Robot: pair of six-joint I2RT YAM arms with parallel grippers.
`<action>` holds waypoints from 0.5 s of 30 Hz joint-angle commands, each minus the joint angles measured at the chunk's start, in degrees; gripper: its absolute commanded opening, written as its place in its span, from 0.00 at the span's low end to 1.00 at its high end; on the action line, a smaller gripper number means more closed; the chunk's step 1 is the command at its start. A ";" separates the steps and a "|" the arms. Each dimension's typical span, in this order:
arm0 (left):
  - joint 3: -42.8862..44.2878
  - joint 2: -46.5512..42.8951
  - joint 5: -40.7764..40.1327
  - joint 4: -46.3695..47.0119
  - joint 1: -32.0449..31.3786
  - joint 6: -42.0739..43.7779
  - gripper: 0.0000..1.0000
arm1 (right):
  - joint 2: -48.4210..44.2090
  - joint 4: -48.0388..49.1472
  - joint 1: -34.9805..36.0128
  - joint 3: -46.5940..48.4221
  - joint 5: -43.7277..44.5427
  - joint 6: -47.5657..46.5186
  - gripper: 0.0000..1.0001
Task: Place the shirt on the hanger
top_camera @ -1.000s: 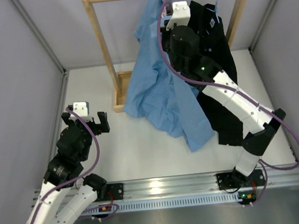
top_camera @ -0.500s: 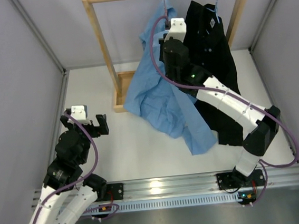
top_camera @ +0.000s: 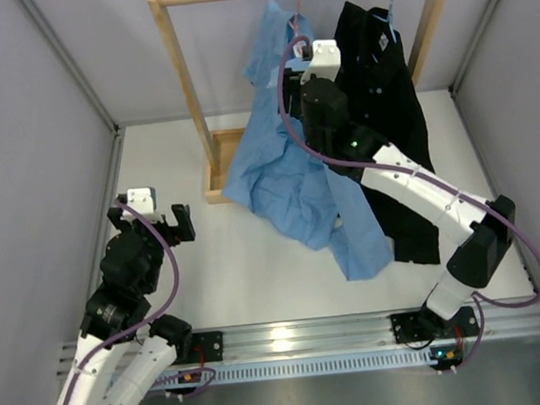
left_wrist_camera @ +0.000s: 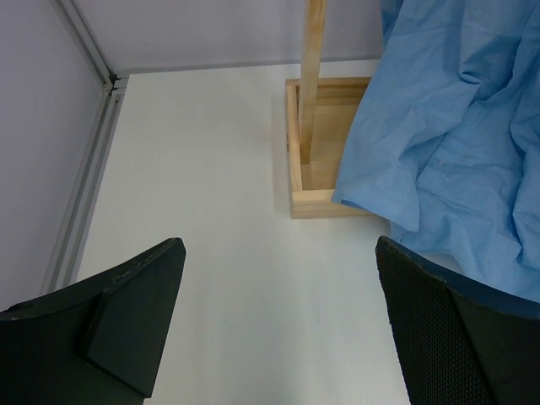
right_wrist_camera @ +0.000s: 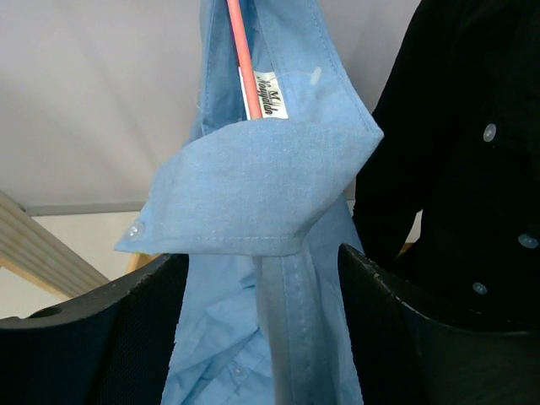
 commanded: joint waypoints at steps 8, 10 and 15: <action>0.51 1.93 0.22 3.21 4.22 -1.94 0.98 | -17.58 -0.66 0.21 -7.81 -6.19 -2.09 0.99; 0.78 2.46 -0.48 2.52 5.44 -2.81 0.98 | -21.80 -4.43 0.12 -9.22 -8.82 -2.79 0.99; 2.27 6.06 -2.08 -0.39 10.71 -7.11 0.98 | -33.48 -13.76 0.21 -13.70 -9.89 -4.90 0.99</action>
